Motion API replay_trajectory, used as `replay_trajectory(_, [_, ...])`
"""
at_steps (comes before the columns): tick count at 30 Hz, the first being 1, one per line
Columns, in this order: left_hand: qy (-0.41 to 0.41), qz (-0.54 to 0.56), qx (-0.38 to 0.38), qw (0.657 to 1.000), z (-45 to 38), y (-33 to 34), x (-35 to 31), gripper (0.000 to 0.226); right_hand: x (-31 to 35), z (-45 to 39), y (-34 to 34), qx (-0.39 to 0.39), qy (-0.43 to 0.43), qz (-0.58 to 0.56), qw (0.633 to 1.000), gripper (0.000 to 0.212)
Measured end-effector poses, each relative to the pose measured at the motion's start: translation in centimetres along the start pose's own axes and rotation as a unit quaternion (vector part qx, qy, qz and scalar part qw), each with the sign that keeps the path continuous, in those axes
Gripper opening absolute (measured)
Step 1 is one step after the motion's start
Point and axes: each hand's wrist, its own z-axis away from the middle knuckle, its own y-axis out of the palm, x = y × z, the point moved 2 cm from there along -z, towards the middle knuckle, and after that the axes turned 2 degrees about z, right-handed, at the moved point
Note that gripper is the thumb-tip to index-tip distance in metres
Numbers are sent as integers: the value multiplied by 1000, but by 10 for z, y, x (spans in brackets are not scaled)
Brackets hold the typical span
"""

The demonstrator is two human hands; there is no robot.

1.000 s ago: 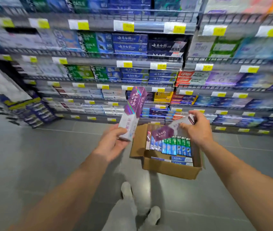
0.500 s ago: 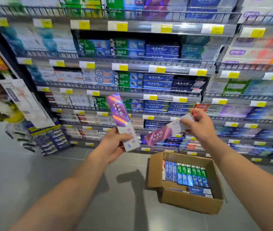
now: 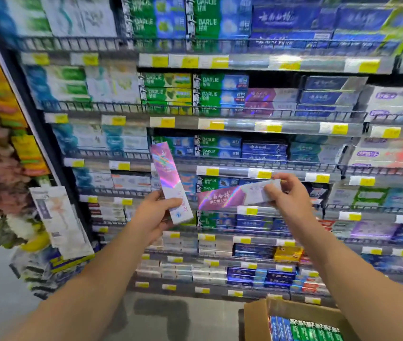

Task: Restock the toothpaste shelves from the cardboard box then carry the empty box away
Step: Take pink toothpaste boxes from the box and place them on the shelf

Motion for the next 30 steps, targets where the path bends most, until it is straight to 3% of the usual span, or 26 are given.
replay_trajectory(4, [39, -4, 12, 999, -26, 4, -40, 23, 21, -39, 12, -29, -26, -4, 999, 16])
replay_trajectory(12, [94, -29, 34, 995, -95, 38, -105, 27, 46, -132, 17, -71, -81, -31, 994, 21])
replay_trajectory(22, [130, -16, 100, 986, -181, 125, -146, 30, 54, -242, -19, -138, -110, -41, 983, 23])
replay_trajectory(30, [152, -63, 172, 971, -223, 171, -171, 27, 68, -279, -58, -195, -155, -22, 968, 22])
